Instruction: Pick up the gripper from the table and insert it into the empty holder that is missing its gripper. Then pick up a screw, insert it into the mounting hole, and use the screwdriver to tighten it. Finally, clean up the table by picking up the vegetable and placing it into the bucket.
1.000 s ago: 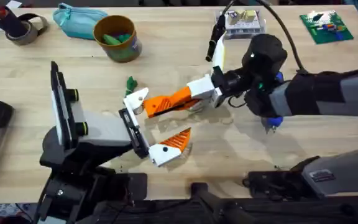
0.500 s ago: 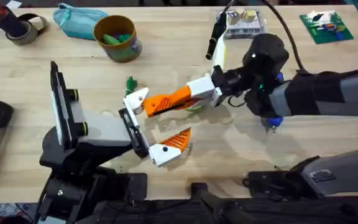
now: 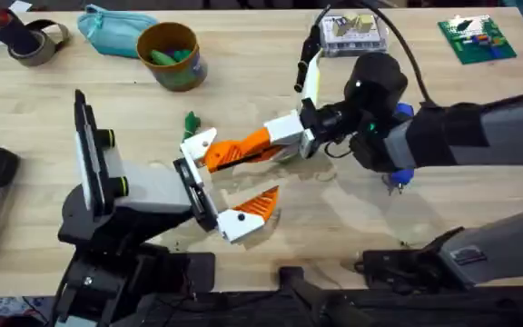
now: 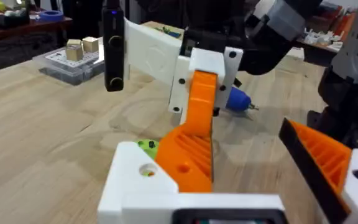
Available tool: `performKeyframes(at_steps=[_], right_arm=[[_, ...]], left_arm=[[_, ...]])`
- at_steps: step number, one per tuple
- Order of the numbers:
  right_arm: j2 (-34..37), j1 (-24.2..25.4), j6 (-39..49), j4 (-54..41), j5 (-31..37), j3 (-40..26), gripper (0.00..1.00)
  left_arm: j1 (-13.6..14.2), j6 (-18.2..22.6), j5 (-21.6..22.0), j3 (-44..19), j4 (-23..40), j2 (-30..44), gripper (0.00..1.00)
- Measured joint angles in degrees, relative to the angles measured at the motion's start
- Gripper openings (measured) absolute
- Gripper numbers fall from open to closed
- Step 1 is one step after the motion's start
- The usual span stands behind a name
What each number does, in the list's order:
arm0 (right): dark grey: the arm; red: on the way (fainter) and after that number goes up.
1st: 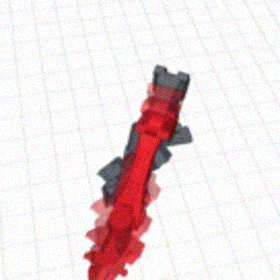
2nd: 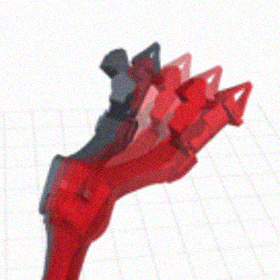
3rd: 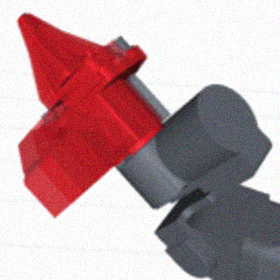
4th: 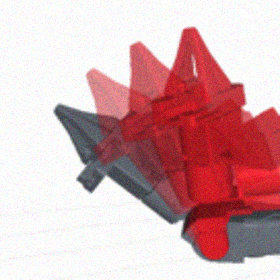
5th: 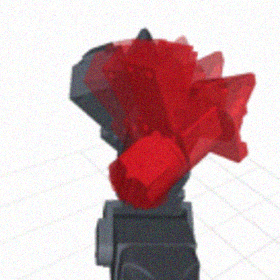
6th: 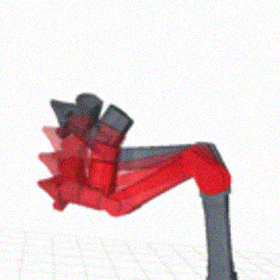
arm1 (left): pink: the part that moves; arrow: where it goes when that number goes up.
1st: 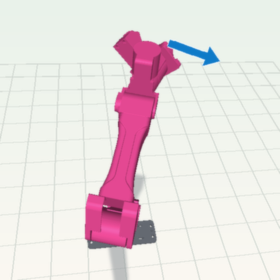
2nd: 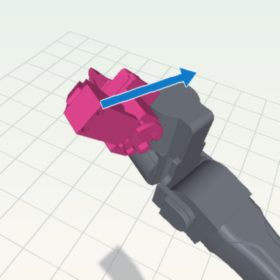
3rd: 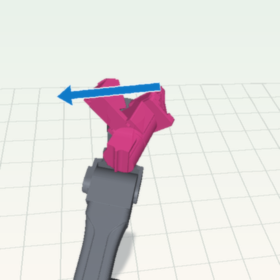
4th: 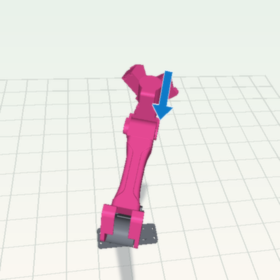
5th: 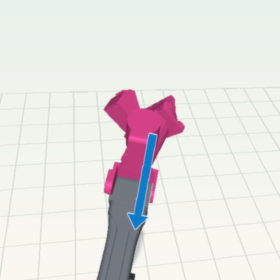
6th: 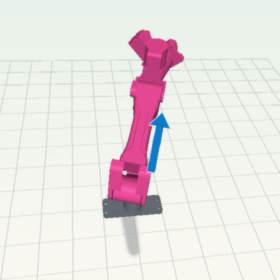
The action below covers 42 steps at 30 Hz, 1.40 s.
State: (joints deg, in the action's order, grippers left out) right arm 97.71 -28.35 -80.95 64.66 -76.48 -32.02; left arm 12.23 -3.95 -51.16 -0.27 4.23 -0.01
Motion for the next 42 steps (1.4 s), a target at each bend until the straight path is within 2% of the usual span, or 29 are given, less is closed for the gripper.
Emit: performKeyframes(at_steps=[20, 42], right_arm=[[4.95, -0.75, -0.13, -0.46, 0.11, -6.4, 0.02], [5.16, -1.54, -0.26, -0.61, 0.41, -6.86, 0.02]], left_arm=[[0.0, -0.16, 0.19, 0.0, -0.03, 0.0, 0.988], [0.0, -0.17, 0.59, 0.0, -0.09, 0.0, 0.988]])
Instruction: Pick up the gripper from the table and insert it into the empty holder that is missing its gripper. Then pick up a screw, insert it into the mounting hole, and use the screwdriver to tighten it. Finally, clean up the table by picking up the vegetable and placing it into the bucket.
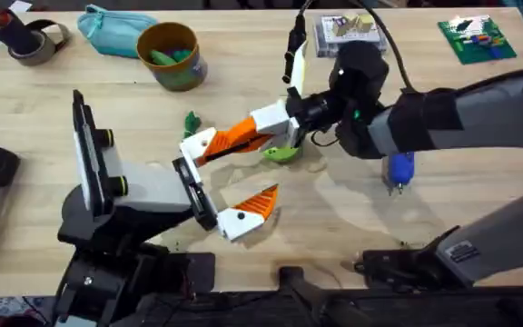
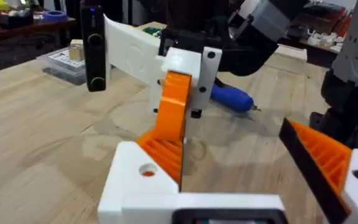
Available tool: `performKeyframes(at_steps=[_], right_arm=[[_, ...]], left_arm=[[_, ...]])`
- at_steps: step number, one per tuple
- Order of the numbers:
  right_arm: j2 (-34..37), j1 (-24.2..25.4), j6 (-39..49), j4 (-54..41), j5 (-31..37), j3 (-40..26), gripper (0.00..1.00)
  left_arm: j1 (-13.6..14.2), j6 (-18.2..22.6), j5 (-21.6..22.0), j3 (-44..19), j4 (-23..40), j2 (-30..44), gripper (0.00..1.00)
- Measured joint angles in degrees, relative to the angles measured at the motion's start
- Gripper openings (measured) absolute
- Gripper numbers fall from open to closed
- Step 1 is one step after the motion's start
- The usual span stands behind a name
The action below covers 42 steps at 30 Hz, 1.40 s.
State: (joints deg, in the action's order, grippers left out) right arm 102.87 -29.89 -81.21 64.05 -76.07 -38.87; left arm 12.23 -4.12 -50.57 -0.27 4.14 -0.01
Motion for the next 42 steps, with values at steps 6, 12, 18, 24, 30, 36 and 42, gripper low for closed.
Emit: performKeyframes(at_steps=[6, 12, 18, 24, 30, 36, 42], right_arm=[[0.0, 0.0, 0.0, 0.0, 0.0, 0.0, 0.019], [0.02, 0.0, 0.0, -0.02, 0.02, -0.02, 0.013], [0.14, -0.51, -0.24, -0.47, 0.34, -0.02, 0.467], [0.39, -1.29, -0.18, -0.63, 0.42, -0.02, 0.991], [0.39, -1.27, -0.22, -0.65, 0.44, -0.02, 0.992], [0.39, -0.3, -0.22, -0.66, 0.42, -0.02, 0.991], [0.31, 2.7, -0.47, -0.68, 0.48, -0.02, 0.992]], left_arm=[[0.0, 0.0, 0.02, 0.0, 0.0, 0.0, 0.988], [0.0, 0.0, 0.02, 0.0, 0.0, 0.0, 0.988], [0.02, 0.1, -0.22, 0.0, -0.02, 0.0, 0.988], [0.0, 0.24, -0.33, 0.0, -0.02, 0.0, 0.988], [0.0, 0.24, -0.46, 0.0, 0.0, 0.0, 0.988], [0.0, 0.24, -0.46, 0.0, -0.02, 0.0, 0.988], [0.0, 0.24, -0.46, 0.0, -0.02, 0.0, 0.988]])
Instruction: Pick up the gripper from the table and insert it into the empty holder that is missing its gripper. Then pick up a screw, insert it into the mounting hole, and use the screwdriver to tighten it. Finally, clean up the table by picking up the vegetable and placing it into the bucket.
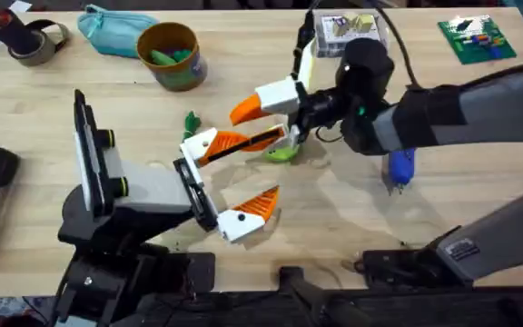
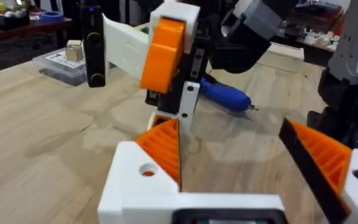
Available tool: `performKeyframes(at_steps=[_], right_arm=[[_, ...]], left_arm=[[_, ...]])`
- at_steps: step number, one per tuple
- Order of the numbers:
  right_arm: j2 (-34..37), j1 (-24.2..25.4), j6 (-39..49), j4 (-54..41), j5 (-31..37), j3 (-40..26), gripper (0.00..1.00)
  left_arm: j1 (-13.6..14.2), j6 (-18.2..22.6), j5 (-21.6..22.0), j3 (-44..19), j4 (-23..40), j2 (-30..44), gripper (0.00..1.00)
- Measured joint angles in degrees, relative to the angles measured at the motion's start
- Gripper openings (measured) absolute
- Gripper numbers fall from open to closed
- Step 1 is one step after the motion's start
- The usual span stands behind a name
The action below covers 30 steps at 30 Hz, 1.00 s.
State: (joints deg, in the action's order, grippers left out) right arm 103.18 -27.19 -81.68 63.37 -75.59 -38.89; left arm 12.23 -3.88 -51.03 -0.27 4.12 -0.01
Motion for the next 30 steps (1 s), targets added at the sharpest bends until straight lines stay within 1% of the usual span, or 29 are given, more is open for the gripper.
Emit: performKeyframes(at_steps=[4, 14, 24, 30], right_arm=[[-0.7, 1.22, -0.42, 0.04, 0.05, 0.0, 0.992], [-1.23, 1.19, -0.5, 0.02, -1.97, 0.0, 0.992], [-1.21, -1.15, 0.33, 0.14, -1.96, 0.03, 0.992], [-1.19, -1.1, 0.13, 5.16, -1.13, 2.48, 0.983]], left_arm=[[0.0, 0.0, 0.0, 0.0, 0.01, 0.0, 0.988], [0.0, 0.0, 0.0, 0.0, 0.02, 0.0, 0.988], [0.0, 0.0, 0.0, 0.0, 0.02, 0.0, 0.988], [0.0, 0.0, 0.0, 0.0, 0.02, 0.0, 0.988]])
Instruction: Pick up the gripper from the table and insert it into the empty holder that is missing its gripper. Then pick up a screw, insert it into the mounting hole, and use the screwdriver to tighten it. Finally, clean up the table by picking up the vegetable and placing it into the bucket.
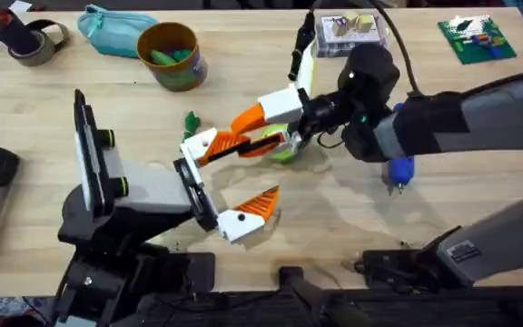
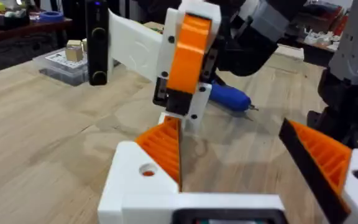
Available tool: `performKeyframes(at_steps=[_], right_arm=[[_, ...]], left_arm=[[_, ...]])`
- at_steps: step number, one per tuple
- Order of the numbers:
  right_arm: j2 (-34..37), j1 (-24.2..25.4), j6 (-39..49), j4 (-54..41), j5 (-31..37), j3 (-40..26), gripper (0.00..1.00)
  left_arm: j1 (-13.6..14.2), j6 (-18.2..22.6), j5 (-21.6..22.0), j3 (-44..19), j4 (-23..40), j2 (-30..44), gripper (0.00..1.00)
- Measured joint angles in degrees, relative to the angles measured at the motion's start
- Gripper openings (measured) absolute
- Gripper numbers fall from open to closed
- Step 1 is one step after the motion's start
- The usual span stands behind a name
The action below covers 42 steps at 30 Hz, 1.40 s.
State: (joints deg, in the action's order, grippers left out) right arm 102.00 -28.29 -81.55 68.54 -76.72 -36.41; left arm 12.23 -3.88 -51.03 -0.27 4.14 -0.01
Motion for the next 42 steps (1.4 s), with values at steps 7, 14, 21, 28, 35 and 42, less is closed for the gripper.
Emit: performKeyframes(at_steps=[7, 14, 21, 28, 35, 42], right_arm=[[0.02, 0.0, -2.02, 1.79, 0.85, 0.67, 0.873], [0.02, 0.0, -3.9, 1.79, 1.71, 0.69, 0.723], [0.02, 0.3, -4.66, 1.78, 2.72, 0.69, 0.587], [0.02, 0.87, -5.07, 1.78, 3.43, 0.69, 0.463], [0.02, 0.87, -5.26, 1.8, 3.43, 0.69, 0.297], [0.02, 0.19, -5.26, 1.8, 3.43, 0.69, 0.252]], left_arm=[[0.0, 0.0, 0.0, 0.0, 0.0, 0.0, 0.988], [0.0, 0.0, 0.0, 0.0, 0.0, 0.0, 0.988], [0.0, 0.0, -0.01, 0.0, 0.0, 0.0, 0.988], [0.0, 0.0, 0.0, 0.0, 0.0, 0.0, 0.988], [0.0, 0.0, -0.01, 0.0, -0.01, 0.0, 0.988], [0.0, 0.0, -0.01, 0.0, 0.0, 0.0, 0.988]])
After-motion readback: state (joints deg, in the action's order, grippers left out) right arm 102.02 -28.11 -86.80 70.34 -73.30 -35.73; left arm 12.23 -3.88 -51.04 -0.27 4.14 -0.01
